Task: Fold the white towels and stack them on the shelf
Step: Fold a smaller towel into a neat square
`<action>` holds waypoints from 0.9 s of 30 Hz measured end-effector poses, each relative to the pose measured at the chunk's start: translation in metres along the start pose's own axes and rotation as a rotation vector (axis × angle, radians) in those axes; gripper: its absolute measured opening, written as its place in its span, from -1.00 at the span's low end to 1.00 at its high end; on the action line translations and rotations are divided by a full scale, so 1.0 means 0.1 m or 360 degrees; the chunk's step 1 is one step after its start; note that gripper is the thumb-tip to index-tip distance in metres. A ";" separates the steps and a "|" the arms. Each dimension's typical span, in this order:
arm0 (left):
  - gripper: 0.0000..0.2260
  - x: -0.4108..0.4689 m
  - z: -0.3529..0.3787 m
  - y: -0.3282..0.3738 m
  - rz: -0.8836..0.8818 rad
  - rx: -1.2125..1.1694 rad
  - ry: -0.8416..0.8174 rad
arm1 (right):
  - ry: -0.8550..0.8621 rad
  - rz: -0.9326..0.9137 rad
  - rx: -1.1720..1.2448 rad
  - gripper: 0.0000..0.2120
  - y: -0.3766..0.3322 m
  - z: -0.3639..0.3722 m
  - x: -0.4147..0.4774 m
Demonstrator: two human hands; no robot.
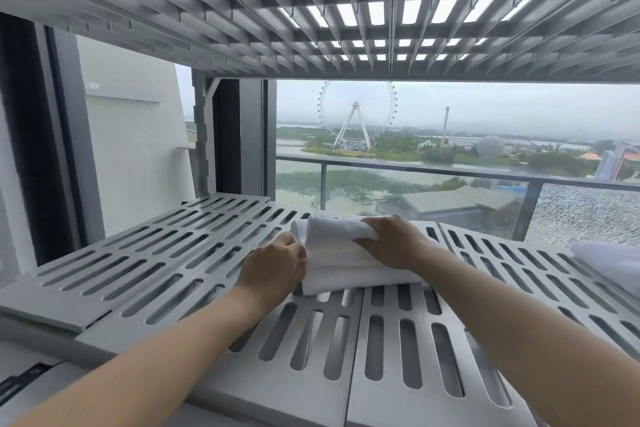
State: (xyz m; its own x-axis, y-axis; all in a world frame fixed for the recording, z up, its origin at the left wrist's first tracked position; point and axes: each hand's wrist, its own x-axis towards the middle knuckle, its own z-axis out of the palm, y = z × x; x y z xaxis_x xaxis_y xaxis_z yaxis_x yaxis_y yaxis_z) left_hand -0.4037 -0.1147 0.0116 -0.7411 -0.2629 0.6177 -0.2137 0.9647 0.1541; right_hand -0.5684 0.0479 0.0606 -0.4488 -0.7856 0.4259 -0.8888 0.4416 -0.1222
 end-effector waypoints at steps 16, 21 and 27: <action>-0.88 -0.08 -0.05 -0.01 0.0337 -0.0128 0.0021 | -0.0149 -0.0240 -0.0300 -0.61 -0.04 0.21 0.03; -0.86 -0.11 -0.07 0.01 0.0391 -0.0067 0.0037 | -0.0157 -0.0292 -0.0234 -0.54 0.01 0.22 -0.01; -0.73 -0.03 -0.08 0.08 0.0269 0.0059 -0.0102 | -0.0101 -0.0290 -0.0092 -0.66 0.02 0.24 -0.03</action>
State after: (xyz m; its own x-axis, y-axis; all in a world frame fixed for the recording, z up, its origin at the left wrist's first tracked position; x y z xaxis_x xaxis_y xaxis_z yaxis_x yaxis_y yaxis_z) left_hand -0.3983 -0.1065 0.0172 -0.8074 -0.0990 0.5817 -0.1051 0.9942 0.0234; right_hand -0.5708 0.0405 0.0381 -0.2874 -0.8797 0.3788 -0.9500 0.3121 0.0042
